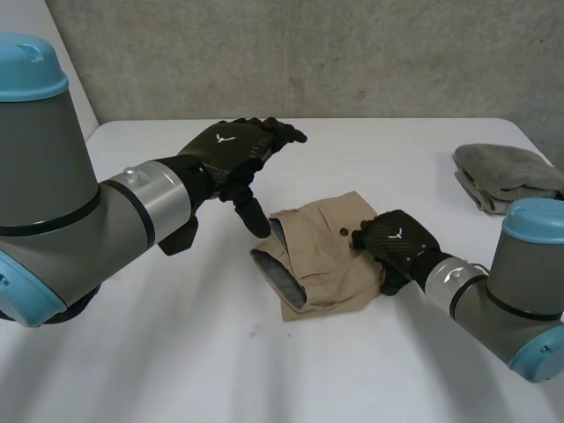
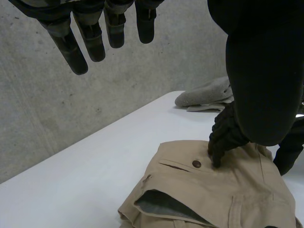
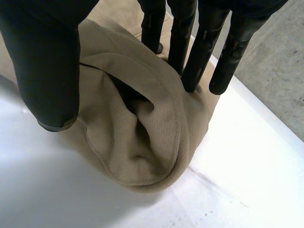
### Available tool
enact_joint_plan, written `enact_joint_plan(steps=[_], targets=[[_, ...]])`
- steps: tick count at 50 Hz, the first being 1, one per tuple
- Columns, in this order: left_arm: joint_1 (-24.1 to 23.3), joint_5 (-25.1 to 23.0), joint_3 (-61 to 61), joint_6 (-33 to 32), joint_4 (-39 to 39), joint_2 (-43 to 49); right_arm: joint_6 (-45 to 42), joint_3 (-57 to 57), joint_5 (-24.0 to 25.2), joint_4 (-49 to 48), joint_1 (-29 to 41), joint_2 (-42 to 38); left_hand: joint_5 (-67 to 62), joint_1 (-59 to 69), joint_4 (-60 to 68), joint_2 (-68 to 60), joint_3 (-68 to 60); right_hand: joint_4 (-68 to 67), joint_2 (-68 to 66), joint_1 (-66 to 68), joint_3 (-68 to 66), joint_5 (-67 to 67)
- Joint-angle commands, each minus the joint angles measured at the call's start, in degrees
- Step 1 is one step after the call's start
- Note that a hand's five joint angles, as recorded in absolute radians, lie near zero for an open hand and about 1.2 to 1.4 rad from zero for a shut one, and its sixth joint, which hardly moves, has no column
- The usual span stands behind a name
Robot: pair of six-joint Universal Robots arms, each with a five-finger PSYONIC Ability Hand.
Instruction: Fold the laundry.
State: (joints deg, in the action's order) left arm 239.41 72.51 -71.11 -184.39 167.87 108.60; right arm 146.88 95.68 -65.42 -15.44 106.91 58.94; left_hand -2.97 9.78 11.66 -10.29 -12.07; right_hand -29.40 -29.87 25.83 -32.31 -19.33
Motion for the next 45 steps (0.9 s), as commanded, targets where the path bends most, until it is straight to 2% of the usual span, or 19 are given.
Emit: enact_joint_plan(steps=[1, 11, 19, 23, 27, 32, 35, 45], targets=[[0.00, 0.00, -0.08, 0.00, 0.00, 0.04, -0.72, 0.74, -0.15, 0.06, 0.14, 0.03, 0.73, 2.45, 0.58, -1.95, -0.17, 1.14, 1.61, 2.43, 4.06, 1.07], [0.00, 0.00, -0.08, 0.00, 0.09, 0.12, -0.72, 0.74, 0.20, -0.73, 0.22, -0.49, 0.73, 2.45, 0.58, -1.95, -0.17, -0.02, 0.45, 3.59, 2.89, -0.09], [0.00, 0.00, -0.08, 0.00, 0.18, 0.04, -0.72, -3.56, -0.06, -1.08, 0.75, -4.54, 0.73, 2.45, 0.58, -1.95, -0.17, -9.44, -8.97, 13.01, -6.52, -9.51], [0.09, -0.09, -0.08, 0.00, 0.18, 0.04, -0.46, -5.85, -0.24, -1.17, 0.84, -6.64, 0.73, 2.45, 0.58, -1.95, -0.17, -18.68, -18.20, 22.24, -15.76, -18.74], [0.35, -0.09, -0.08, 0.00, 0.18, -0.05, 0.24, -8.57, -0.50, -1.87, 0.84, -7.53, 0.73, 2.45, 0.58, -1.95, -0.17, -37.15, -36.67, 40.71, -34.23, -37.21], [0.35, -0.09, -0.08, 0.00, 0.18, -0.05, 1.12, -11.38, -1.12, -3.02, 0.84, -7.88, 0.57, 2.62, 0.75, -2.12, -0.33, -41.06, -40.59, 44.63, -38.15, -41.13], [0.35, -0.09, -0.08, 0.00, 0.18, -0.05, 1.74, -13.66, -1.29, -2.84, 0.84, -9.01, 0.40, 2.79, 0.91, -2.28, -0.50, -50.57, -50.10, 54.14, -47.65, -50.64], [0.44, -0.09, -0.08, 0.00, 0.18, 0.04, 1.13, -20.35, -2.70, -2.40, -0.39, -13.32, 0.23, 2.96, 1.08, -2.45, -0.67, -50.60, -50.13, 54.17, -47.69, -50.67]])
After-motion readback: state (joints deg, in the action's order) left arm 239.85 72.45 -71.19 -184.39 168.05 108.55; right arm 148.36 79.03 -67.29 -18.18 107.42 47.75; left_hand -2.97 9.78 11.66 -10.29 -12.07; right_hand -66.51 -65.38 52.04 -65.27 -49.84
